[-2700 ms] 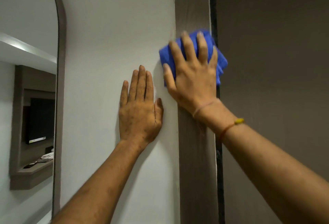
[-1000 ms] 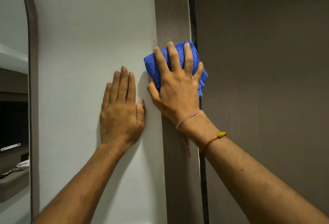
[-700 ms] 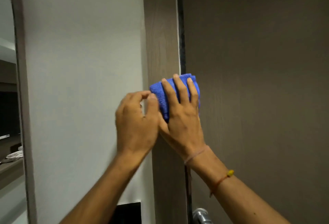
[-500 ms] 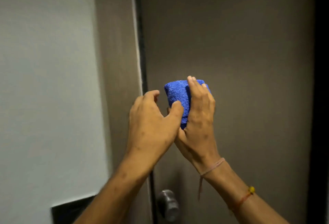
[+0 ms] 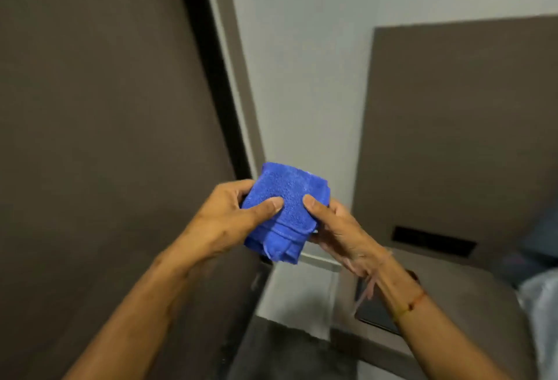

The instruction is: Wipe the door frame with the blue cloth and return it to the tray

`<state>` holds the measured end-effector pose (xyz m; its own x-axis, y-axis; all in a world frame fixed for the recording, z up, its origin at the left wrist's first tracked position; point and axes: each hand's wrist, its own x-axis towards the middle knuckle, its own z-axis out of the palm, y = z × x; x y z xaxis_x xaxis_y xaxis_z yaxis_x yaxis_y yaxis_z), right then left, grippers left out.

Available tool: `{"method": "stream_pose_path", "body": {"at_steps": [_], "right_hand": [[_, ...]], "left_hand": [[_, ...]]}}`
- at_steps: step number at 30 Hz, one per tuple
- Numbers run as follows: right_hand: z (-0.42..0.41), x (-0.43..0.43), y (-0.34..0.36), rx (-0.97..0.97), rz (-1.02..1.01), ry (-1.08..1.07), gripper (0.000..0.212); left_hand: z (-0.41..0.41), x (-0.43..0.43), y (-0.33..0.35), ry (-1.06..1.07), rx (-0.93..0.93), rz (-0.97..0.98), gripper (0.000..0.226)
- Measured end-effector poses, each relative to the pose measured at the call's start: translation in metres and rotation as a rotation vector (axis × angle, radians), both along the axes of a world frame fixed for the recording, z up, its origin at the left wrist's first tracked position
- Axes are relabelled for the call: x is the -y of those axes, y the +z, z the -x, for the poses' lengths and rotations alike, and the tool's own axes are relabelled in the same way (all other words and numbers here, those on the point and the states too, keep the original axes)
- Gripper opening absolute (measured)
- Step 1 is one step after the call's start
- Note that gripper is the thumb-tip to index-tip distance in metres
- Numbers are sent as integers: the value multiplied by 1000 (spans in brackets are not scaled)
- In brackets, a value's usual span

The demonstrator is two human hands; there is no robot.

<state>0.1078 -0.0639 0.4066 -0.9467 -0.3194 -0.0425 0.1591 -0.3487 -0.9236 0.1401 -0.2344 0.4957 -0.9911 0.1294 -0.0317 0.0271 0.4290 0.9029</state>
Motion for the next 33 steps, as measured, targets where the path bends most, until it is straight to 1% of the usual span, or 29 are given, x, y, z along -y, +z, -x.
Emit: {"method": "stream_pose_path", "body": {"at_steps": [2,5,7,9,12,14,17,20,23,25,27,30,31,33], "right_hand": [[20,-53,-44,94,26,-137,52],[42,-112,-100,210,-66,-318,47],[54,-150,-142,263,-124,-399,38],[63,-184,-193,312,-185,-452,30],[67,-221,-270,459,-265,-468,25],[67,-238,-327,549,-335,-492,28],[71,-253,-406,685,-477,-550,44],[88,-263,-463,759,-562,-617,49],[113,-273,-501,748,-659,-650,50],[126,-277,-526,733,-747,-620,53],[128,-275,-544,729,-859,-560,51],[121,-266,-556,691,-1055,-497,48],[119,-262,-555,668,-1114,-491,49],[113,-253,-543,627,-1225,-469,51]], "left_hand": [[39,-53,-44,-52,97,-61,17],[87,-118,-111,-101,285,-104,17],[116,-155,-165,-131,439,-134,18],[141,-191,-227,-148,552,-118,17],[163,-228,-318,-73,638,-74,13],[167,-246,-379,-71,710,-56,13],[169,-268,-470,-79,783,-17,17],[178,-285,-538,-40,798,-4,16],[196,-300,-587,-2,751,34,21],[207,-307,-615,14,726,86,22],[209,-311,-636,7,698,176,23],[202,-313,-646,-62,534,427,31],[199,-313,-644,-76,463,479,36],[193,-304,-631,-59,350,507,42]]}}
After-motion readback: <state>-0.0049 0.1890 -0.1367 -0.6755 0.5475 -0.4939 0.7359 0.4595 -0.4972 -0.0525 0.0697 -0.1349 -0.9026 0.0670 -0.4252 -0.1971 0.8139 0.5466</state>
